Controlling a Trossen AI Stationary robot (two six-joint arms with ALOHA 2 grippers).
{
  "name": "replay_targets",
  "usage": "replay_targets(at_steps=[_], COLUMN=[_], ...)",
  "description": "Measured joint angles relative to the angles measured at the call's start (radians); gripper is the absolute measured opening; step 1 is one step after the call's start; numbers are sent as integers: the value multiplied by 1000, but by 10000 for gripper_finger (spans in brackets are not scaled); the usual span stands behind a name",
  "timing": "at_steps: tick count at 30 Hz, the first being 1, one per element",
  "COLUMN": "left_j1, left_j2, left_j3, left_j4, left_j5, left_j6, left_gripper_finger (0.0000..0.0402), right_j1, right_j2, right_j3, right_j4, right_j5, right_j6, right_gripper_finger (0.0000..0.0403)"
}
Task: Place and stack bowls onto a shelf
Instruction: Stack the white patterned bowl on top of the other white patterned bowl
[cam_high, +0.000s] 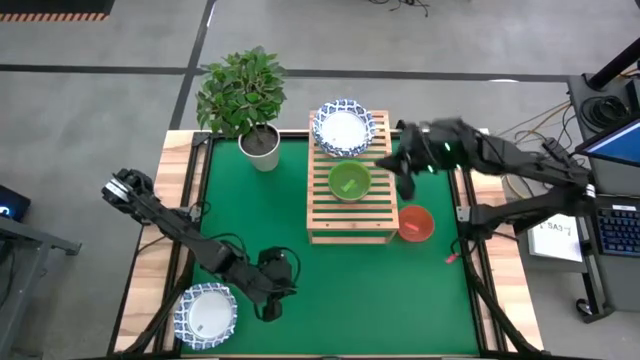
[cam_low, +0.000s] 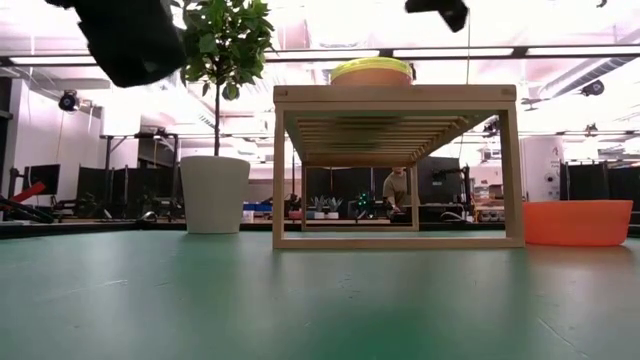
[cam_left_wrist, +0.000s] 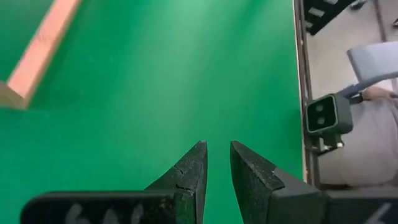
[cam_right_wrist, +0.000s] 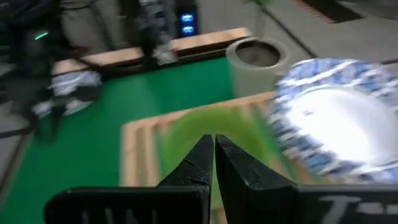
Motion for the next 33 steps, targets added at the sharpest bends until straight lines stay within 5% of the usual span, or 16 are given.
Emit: replay_targets(at_steps=[9,21,28,33], left_j1=[-39,-173,-246,-268], left_j2=[116,241,318,396], left_j3=[221,496,518,517], left_j4=[-344,-793,-818,-828], left_j5=[128,288,402,446], left_j6=[-212,-765,-1162,-1195], left_gripper_finger=[52,61,123,170], right_j1=[227,415,459,459], right_j2=[-231,-275,-265,-272], right_j3=[-302,-511,-532,-530], right_j4=[284,509,576,565], right_j5=[53,53,51,51], right_j6=[42,-52,-137,-142], right_gripper_finger=[9,9,9,9])
